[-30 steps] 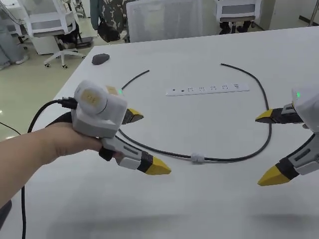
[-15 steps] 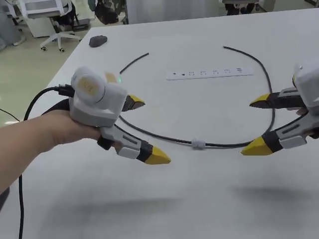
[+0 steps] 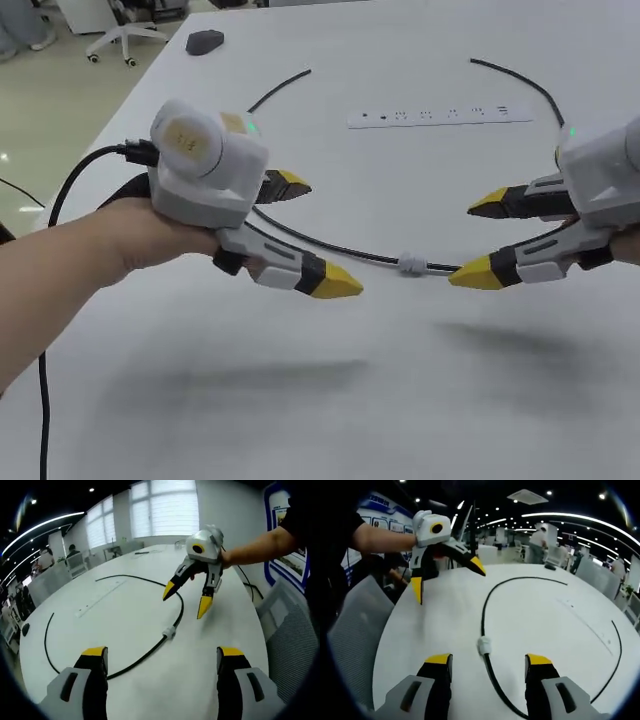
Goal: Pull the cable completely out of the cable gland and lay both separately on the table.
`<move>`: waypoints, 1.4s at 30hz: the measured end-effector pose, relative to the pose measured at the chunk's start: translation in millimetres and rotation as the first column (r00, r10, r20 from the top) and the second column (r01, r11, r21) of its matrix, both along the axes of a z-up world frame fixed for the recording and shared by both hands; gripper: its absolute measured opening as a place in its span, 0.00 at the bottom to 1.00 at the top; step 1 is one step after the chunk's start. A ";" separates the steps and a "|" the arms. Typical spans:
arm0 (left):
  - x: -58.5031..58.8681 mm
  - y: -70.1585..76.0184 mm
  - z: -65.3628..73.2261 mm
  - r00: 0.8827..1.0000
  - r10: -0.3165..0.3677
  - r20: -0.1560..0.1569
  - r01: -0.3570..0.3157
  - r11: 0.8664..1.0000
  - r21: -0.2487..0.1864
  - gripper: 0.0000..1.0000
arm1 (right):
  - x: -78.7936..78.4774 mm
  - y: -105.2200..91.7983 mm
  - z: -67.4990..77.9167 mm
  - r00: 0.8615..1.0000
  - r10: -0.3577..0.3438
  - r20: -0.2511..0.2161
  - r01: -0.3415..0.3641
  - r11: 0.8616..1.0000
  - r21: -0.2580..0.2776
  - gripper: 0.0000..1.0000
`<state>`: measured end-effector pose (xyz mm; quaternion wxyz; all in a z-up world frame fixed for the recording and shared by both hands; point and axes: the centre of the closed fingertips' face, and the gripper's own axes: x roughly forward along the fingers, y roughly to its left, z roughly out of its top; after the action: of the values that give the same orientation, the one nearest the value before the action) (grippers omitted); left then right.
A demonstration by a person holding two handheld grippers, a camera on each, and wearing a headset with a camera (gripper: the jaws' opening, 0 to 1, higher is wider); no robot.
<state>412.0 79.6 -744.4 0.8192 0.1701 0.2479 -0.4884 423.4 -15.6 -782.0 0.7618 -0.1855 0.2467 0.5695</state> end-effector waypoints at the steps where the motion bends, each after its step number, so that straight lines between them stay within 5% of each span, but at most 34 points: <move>1: -0.8 0.2 -2.5 1.000 -0.004 -0.001 0.004 1.000 0.006 0.93 | -0.4 3.3 -3.2 1.000 0.002 -0.001 -0.002 1.000 0.002 0.55; 14: -0.9 4.4 -6.0 1.000 0.000 0.006 0.000 1.000 -0.008 0.99 | 5.1 27.8 -36.2 0.999 0.033 0.012 -0.033 0.999 -0.035 0.30; 18: -4.0 0.5 -5.3 0.999 0.009 -0.038 -0.010 0.999 -0.046 0.99 | 6.3 32.0 -38.7 0.999 0.034 0.002 -0.034 0.999 -0.035 0.24; 22: -5.3 -3.6 -4.6 0.999 0.018 -0.048 -0.022 0.997 -0.073 0.99 | 4.4 36.1 -38.9 1.000 0.030 -0.002 -0.030 0.999 -0.028 0.08; 23: -11.3 -7.7 -5.7 0.995 0.025 -0.100 -0.035 0.994 -0.102 0.97 | 4.2 36.1 -39.2 1.000 0.014 -0.016 -0.014 1.000 -0.022 0.09; 24: -13.0 -8.2 -7.2 0.992 0.032 -0.120 -0.045 0.993 -0.105 0.96 | 3.9 36.2 -39.4 1.000 0.001 -0.025 -0.001 1.000 -0.011 0.09; 28: -18.6 -13.0 -13.0 0.992 0.021 -0.125 -0.034 0.994 -0.105 0.98 | -0.4 36.0 -39.5 0.999 -0.009 -0.042 0.009 1.000 -0.001 0.08; 30: -22.6 -17.7 -10.8 0.986 0.027 -0.162 -0.050 0.989 -0.142 0.97 | -7.6 35.8 -38.4 0.997 -0.015 -0.079 0.015 1.000 0.006 0.08; 32: -30.7 -24.7 -5.1 0.974 0.011 -0.227 -0.057 0.979 -0.197 0.92 | -22.5 39.1 -24.2 0.990 0.009 -0.141 -0.001 0.998 0.061 0.07; 36: -36.6 -32.4 3.5 0.972 -0.016 -0.235 -0.038 0.973 -0.227 0.74 | -49.6 40.4 7.4 0.993 0.097 -0.071 -0.093 0.994 0.063 0.07; 39: -42.4 -44.5 14.1 0.966 -0.055 -0.254 -0.020 0.958 -0.285 0.68 | -64.1 40.0 29.2 0.988 0.156 0.001 -0.156 0.986 0.064 0.07; 42: -55.3 -59.2 24.8 0.949 -0.131 -0.285 0.024 0.936 -0.351 0.65 | -76.5 36.3 45.4 0.982 0.186 0.026 -0.188 0.980 0.072 0.07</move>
<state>356.7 20.4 -719.7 0.7681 -0.0428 0.2751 -0.5767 346.9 20.7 -736.6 0.7137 -0.1848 0.1995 0.6455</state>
